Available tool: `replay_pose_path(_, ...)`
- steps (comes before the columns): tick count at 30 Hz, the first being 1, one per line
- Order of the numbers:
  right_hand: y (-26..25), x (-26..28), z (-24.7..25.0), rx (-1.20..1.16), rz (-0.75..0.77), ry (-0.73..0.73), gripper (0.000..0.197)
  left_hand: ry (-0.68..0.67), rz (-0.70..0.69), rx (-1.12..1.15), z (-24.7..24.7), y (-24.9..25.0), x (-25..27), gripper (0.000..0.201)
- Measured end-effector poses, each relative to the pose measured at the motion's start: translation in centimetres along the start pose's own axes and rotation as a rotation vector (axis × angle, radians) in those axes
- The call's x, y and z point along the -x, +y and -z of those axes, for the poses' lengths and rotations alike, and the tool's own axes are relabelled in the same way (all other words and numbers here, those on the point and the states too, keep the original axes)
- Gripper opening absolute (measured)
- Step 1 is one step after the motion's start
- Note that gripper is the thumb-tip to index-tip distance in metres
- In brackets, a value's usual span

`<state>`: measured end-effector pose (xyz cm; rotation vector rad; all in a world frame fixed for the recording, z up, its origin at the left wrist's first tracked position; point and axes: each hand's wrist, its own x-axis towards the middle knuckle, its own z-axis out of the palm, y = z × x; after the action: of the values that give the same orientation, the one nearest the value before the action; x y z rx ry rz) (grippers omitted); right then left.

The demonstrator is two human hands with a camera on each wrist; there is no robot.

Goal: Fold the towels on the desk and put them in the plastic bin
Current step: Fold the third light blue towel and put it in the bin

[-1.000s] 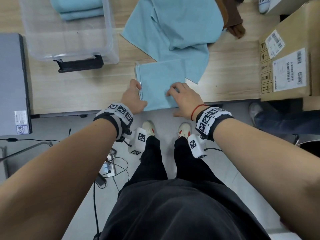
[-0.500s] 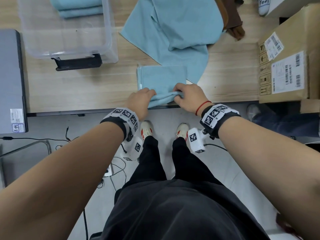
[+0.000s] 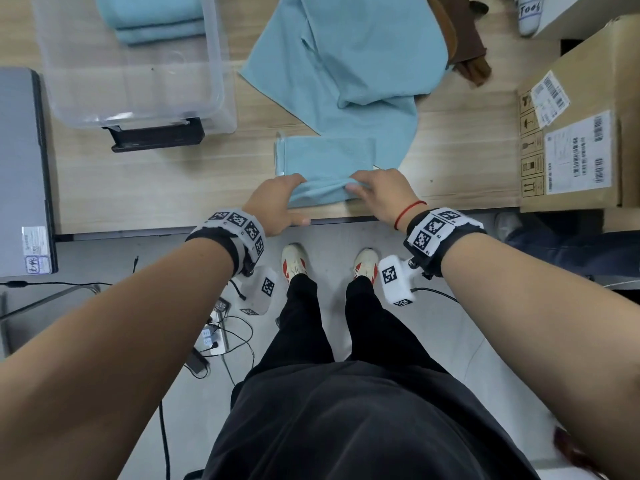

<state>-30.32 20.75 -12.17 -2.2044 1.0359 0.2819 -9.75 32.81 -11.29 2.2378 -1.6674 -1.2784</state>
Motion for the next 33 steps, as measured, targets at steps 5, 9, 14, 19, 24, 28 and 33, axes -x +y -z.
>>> replay_pose_path(5,0.6,-0.8,1.2,-0.160,-0.014,-0.030,0.035,0.041,0.113,0.091,0.4,-1.1,-0.7,0.035)
replay_pose_path(9,1.0,-1.6,1.6,-0.311,-0.092,0.019,0.031,0.106,0.158,0.202,1.1,-1.4,-1.2,0.047)
replay_pose_path(14,1.1,-3.0,1.7,-0.392,-0.139,0.065,0.029,0.098,0.202,0.271,1.8,-1.4,-2.1,0.051)
replay_pose_path(19,0.6,-4.2,2.6,-0.459,-0.195,0.050,0.025,0.109,0.251,0.233,2.5,-1.6,-2.4,0.067)
replay_pose_path(24,1.8,-4.9,2.1,-0.541,-0.290,0.003,0.054,0.133,0.328,0.268,2.6,-1.9,-2.8,0.080)
replay_pose_path(28,1.4,-5.0,2.6,-0.434,-0.332,0.068,0.030,0.159,0.381,0.194,2.2,-2.1,-3.5,0.062)
replay_pose_path(33,0.6,-5.5,2.4,-0.259,-0.374,0.122,0.028,0.180,0.451,0.192,2.2,-1.4,-4.1,0.057)
